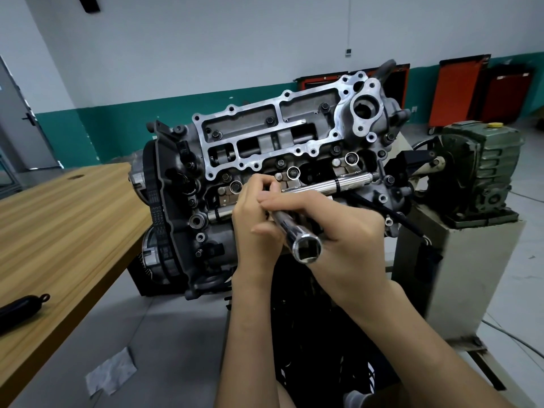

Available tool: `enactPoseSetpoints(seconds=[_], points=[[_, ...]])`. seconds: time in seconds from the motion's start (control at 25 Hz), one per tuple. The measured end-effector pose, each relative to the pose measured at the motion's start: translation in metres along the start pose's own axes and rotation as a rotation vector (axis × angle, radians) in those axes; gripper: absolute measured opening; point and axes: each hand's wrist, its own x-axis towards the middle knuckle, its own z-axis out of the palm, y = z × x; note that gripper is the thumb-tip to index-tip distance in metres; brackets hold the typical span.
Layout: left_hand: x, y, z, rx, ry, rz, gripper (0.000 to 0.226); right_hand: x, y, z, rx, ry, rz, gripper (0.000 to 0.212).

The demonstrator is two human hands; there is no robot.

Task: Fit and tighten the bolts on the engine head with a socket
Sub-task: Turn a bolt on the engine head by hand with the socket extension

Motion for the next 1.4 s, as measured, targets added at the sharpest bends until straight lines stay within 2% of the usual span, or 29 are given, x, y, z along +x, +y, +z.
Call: enactPoseSetpoints(seconds=[0.12, 0.24, 0.32, 0.44, 0.56, 0.68, 0.76, 0.84, 1.0, 1.12, 1.2, 1.28, 1.4], points=[[0.000, 0.003, -0.001, -0.034, -0.007, -0.016, 0.019, -0.002, -0.003, 0.003, 0.038, 0.012, 0.006, 0.028], [0.003, 0.011, -0.001, -0.032, -0.078, -0.197, 0.012, -0.002, -0.006, 0.005, 0.090, -0.114, -0.041, 0.032], [0.006, 0.016, -0.005, 0.064, -0.097, -0.156, 0.013, -0.001, -0.003, 0.002, 0.053, -0.084, -0.054, 0.030], [0.008, 0.021, -0.009, 0.045, -0.160, -0.116, 0.011, -0.002, -0.002, 0.002, 0.033, 0.016, -0.023, 0.027], [0.002, 0.018, -0.004, 0.023, -0.043, -0.124, 0.014, -0.005, -0.005, 0.006, 0.081, -0.078, -0.025, 0.031], [0.003, 0.023, -0.005, 0.141, -0.048, -0.123, 0.010, -0.002, -0.003, 0.005, 0.046, -0.104, -0.059, 0.032], [0.004, 0.021, -0.007, 0.108, -0.109, -0.110, 0.013, 0.001, 0.000, 0.003, 0.011, -0.029, -0.046, 0.027], [0.004, 0.020, -0.007, 0.045, -0.086, -0.087, 0.012, 0.001, 0.000, 0.002, 0.027, -0.009, -0.026, 0.025], [0.004, 0.023, -0.005, 0.026, -0.103, -0.163, 0.012, 0.000, -0.004, 0.003, 0.056, -0.129, -0.044, 0.028], [0.000, 0.017, -0.005, -0.019, -0.024, -0.085, 0.012, 0.002, 0.001, 0.000, -0.027, -0.023, -0.022, 0.026], [0.000, 0.014, -0.004, -0.029, -0.031, -0.078, 0.018, 0.001, 0.000, -0.001, -0.010, 0.012, 0.006, 0.024], [0.004, 0.017, -0.003, -0.010, -0.082, -0.121, 0.015, -0.002, -0.003, 0.001, 0.039, -0.038, -0.014, 0.026], [0.006, 0.019, -0.002, 0.020, -0.075, -0.176, 0.013, -0.002, -0.005, 0.002, 0.049, -0.122, -0.067, 0.031]])
